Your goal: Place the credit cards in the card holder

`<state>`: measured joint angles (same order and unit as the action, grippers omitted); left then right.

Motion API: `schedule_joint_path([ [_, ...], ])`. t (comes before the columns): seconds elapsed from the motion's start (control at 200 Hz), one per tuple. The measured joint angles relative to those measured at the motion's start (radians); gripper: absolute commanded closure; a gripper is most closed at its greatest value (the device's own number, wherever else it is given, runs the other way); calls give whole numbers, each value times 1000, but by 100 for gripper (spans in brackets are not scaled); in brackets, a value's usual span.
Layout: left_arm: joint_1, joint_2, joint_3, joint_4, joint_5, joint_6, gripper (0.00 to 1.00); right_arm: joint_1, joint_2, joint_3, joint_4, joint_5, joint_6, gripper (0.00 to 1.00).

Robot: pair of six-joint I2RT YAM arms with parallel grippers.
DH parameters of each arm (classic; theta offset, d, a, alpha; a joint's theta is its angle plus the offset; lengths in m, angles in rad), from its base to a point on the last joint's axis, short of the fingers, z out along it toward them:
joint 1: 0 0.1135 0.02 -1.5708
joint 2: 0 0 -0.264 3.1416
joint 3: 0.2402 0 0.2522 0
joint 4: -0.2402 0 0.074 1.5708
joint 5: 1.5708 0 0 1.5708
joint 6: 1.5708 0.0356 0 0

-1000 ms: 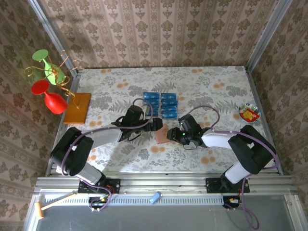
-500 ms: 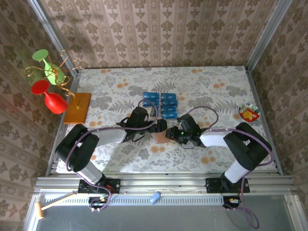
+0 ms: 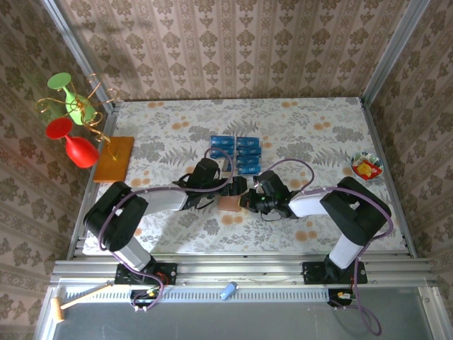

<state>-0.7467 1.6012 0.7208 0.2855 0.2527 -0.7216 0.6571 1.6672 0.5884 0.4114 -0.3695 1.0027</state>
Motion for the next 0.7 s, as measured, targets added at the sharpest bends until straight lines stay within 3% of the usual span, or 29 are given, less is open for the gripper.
schedule_joint_path([
  [0.38, 180, -269, 20, -201, -14, 72, 0, 0, -243, 10, -118, 3, -23, 100],
  [0.7, 252, -301, -19, -240, 35, 66, 0, 0, -323, 56, -158, -2, -27, 100],
])
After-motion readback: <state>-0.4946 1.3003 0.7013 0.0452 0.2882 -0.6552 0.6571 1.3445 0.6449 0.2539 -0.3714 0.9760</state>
